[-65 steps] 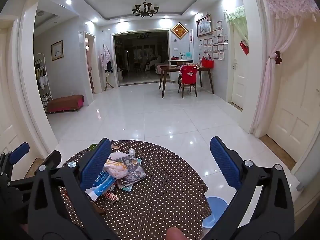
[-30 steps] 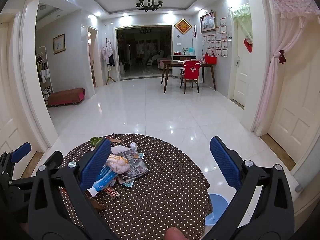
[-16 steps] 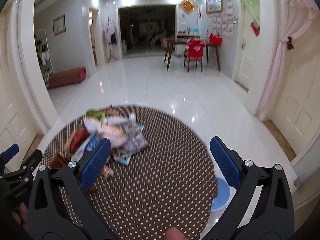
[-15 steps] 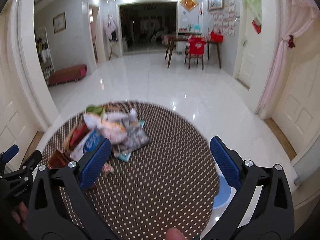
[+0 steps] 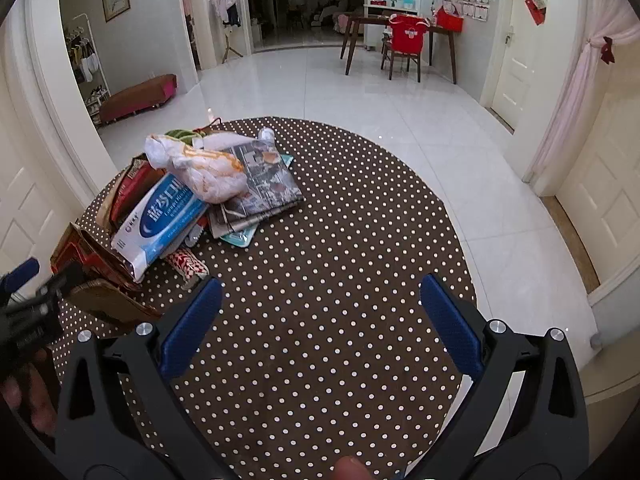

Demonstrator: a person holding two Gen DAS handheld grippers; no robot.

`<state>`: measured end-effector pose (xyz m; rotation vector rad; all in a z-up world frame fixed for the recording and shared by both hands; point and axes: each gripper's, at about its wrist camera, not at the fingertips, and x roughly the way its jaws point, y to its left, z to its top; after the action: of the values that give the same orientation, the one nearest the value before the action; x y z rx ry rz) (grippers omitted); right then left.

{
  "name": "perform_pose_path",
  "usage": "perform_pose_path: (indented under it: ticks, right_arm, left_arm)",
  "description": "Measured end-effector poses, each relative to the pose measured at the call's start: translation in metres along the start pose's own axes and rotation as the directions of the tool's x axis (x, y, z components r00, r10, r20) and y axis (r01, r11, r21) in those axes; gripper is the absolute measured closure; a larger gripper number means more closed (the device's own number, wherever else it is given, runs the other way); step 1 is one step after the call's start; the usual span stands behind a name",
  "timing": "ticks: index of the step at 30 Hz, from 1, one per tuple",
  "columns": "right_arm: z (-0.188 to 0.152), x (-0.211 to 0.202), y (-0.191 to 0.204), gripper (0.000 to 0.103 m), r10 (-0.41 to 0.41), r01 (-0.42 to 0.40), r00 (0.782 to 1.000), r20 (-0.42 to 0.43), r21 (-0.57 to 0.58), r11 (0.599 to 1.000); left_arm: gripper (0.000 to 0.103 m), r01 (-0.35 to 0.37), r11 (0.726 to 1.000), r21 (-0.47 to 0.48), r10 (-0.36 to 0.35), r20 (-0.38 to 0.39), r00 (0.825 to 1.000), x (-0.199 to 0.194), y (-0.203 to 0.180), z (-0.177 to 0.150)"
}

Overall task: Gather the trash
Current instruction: 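Grasp the brown paper box with the left tool while the right tool grasps a red-white wrapper, then carry both items to the blue wastebasket and open both tools to drop them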

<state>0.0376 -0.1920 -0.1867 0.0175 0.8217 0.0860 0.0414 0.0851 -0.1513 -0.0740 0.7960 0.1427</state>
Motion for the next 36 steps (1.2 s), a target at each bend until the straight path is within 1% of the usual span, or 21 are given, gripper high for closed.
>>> perform_pose_path:
  ticks: [3,4,5,6,7,9,10,11,12,13,16,19,21,23,25,26,27,28,30,32,36]
  right_arm:
    - [0.0,0.006,0.002,0.006,0.0,0.0,1.0,-0.012,-0.002,1.0]
    - [0.0,0.007,0.002,0.006,0.003,-0.003,1.0,-0.017,-0.003,1.0]
    - [0.0,0.007,0.003,0.006,0.006,-0.006,1.0,-0.02,-0.005,1.0]
    - [0.0,0.01,0.005,0.006,0.011,-0.011,1.0,-0.024,-0.009,1.0]
    - [0.001,0.014,0.009,0.006,0.021,-0.021,0.999,-0.028,-0.016,1.0]
    - [0.001,0.02,0.015,0.006,0.046,-0.047,0.998,-0.036,-0.03,0.998]
    - [0.001,0.026,0.019,0.006,0.059,-0.061,0.997,-0.04,-0.038,0.997]
    - [0.0,0.031,0.023,0.006,0.073,-0.075,0.996,-0.047,-0.045,0.996]
    - [0.0,0.039,0.029,0.006,0.093,-0.097,0.994,-0.064,-0.059,0.994]
    - [0.0,0.045,0.033,0.006,0.102,-0.107,0.992,-0.073,-0.07,0.992]
    - [0.0,0.063,0.049,0.006,0.13,-0.141,0.987,-0.095,-0.116,0.983]
    - [0.002,0.083,0.064,0.006,0.165,-0.181,0.98,-0.11,-0.158,0.971]
    - [0.003,0.096,0.075,0.01,0.192,-0.214,0.973,-0.126,-0.189,0.959]
    - [0.003,0.106,0.087,0.025,0.217,-0.244,0.966,-0.137,-0.226,0.943]
    - [0.002,0.112,0.099,0.037,0.233,-0.266,0.961,-0.15,-0.26,0.928]
    - [0.001,0.113,0.105,0.049,0.227,-0.258,0.964,-0.139,-0.288,0.922]
    - [-0.001,0.112,0.112,0.056,0.233,-0.263,0.964,-0.129,-0.322,0.91]
    - [-0.003,0.111,0.116,0.067,0.245,-0.273,0.962,-0.123,-0.341,0.9]
    - [-0.007,0.108,0.118,0.072,0.244,-0.271,0.963,-0.118,-0.361,0.893]
    - [-0.01,0.105,0.115,0.082,0.253,-0.28,0.96,-0.12,-0.364,0.888]
    - [-0.018,0.095,0.082,0.084,0.254,-0.283,0.958,-0.133,-0.304,0.909]
  left_arm:
    - [0.007,0.055,0.998,-0.011,-0.055,-0.018,0.998,0.007,0.009,0.004]
    - [0.02,0.079,0.997,-0.004,-0.079,-0.035,0.996,0.011,0.009,0.004]
    - [0.025,0.117,0.993,-0.007,-0.117,-0.058,0.991,0.016,0.01,0.003]
    - [0.027,0.189,0.981,-0.043,-0.192,-0.079,0.978,0.019,0.016,0.002]
    - [0.033,0.234,0.969,-0.072,-0.24,-0.088,0.967,0.021,0.02,0.001]
    - [0.043,0.279,0.958,-0.069,-0.285,-0.092,0.954,0.021,0.02,0.001]
    - [0.056,0.288,0.956,-0.058,-0.292,-0.09,0.952,0.02,0.018,0.001]
    - [0.069,0.267,0.963,-0.023,-0.268,-0.098,0.958,0.019,0.012,0.002]
    - [0.071,0.248,0.969,0.005,-0.246,-0.095,0.965,0.018,0.008,0.001]
    - [0.072,0.247,0.969,0.024,-0.244,-0.094,0.965,0.017,0.006,0.001]
    - [0.076,0.279,0.959,0.049,-0.272,-0.111,0.956,0.015,0.002,-0.001]
    - [0.077,0.276,0.958,0.08,-0.266,-0.12,0.957,0.012,0.001,-0.002]
    - [0.077,0.274,0.957,0.096,-0.261,-0.124,0.957,0.009,0.003,-0.001]
    - [0.077,0.262,0.958,0.115,-0.248,-0.124,0.961,0.005,0.006,-0.003]
    - [0.077,0.26,0.959,0.115,-0.246,-0.126,0.961,0.002,0.013,-0.005]
    - [0.077,0.26,0.959,0.113,-0.245,-0.126,0.961,0.0,0.016,-0.006]
    - [0.077,0.258,0.96,0.11,-0.244,-0.126,0.962,-0.001,0.018,-0.007]
    - [0.077,0.257,0.961,0.107,-0.243,-0.125,0.962,-0.002,0.018,-0.009]
    - [0.077,0.256,0.961,0.103,-0.243,-0.124,0.962,-0.003,0.018,-0.01]
    - [0.077,0.259,0.96,0.105,-0.245,-0.125,0.961,-0.004,0.016,-0.01]
    - [0.077,0.274,0.953,0.131,-0.259,-0.124,0.958,-0.006,0.003,-0.008]
